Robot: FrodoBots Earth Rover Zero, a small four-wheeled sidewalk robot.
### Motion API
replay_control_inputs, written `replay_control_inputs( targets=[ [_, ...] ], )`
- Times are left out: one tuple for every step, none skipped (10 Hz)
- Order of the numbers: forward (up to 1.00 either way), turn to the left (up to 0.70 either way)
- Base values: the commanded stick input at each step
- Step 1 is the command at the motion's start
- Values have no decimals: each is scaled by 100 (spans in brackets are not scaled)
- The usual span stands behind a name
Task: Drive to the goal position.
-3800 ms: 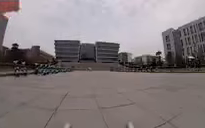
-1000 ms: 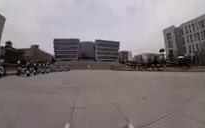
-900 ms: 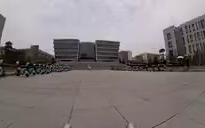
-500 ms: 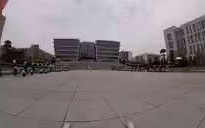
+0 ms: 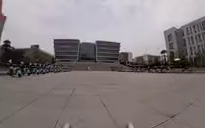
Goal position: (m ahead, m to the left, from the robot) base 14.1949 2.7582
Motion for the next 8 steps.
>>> replay_control_inputs(
  targets=[
    [85,0],
    [85,0],
    [85,0],
    [85,0],
    [85,0],
    [85,0],
    [85,0],
    [85,0]
  ],
)
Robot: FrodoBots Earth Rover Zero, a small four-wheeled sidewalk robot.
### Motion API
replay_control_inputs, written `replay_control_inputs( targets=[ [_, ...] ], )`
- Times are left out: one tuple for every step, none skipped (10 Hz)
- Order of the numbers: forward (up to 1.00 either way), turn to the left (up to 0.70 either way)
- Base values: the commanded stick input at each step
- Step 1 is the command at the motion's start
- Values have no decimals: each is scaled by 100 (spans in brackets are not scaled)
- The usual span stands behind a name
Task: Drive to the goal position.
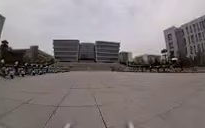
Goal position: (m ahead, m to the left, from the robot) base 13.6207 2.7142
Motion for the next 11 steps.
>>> replay_control_inputs(
  targets=[
    [85,0],
    [85,0],
    [85,0],
    [85,0],
    [85,0],
    [85,0],
    [85,0],
    [85,0],
    [85,0],
    [85,0],
    [85,0]
  ],
)
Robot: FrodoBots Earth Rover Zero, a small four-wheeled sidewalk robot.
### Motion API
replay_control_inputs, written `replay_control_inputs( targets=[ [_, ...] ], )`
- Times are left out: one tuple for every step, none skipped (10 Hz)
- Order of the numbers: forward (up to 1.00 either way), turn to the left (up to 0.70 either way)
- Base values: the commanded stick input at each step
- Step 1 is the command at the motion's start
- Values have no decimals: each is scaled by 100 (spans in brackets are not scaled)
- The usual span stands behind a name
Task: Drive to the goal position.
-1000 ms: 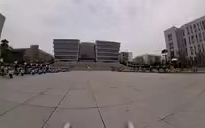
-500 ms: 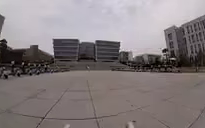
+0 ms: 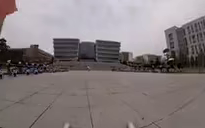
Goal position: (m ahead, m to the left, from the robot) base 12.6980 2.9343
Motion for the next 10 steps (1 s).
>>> replay_control_inputs(
  targets=[
    [85,0],
    [85,0],
    [85,0],
    [85,0],
    [85,3],
    [85,8],
    [85,12],
    [85,17],
    [85,21],
    [85,23]
  ],
)
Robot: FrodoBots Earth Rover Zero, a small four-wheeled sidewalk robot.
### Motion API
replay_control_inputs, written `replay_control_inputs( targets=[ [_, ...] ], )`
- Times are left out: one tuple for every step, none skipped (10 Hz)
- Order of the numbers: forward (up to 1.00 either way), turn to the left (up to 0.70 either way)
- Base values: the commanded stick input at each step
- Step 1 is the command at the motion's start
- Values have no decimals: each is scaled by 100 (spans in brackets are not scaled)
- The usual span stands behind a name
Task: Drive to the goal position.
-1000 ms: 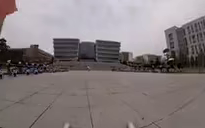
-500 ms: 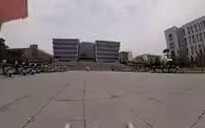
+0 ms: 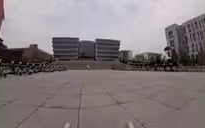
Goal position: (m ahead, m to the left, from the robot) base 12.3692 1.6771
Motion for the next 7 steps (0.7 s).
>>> replay_control_inputs(
  targets=[
    [85,17],
    [85,1],
    [85,0],
    [85,0],
    [85,0],
    [85,0],
    [85,0]
  ],
)
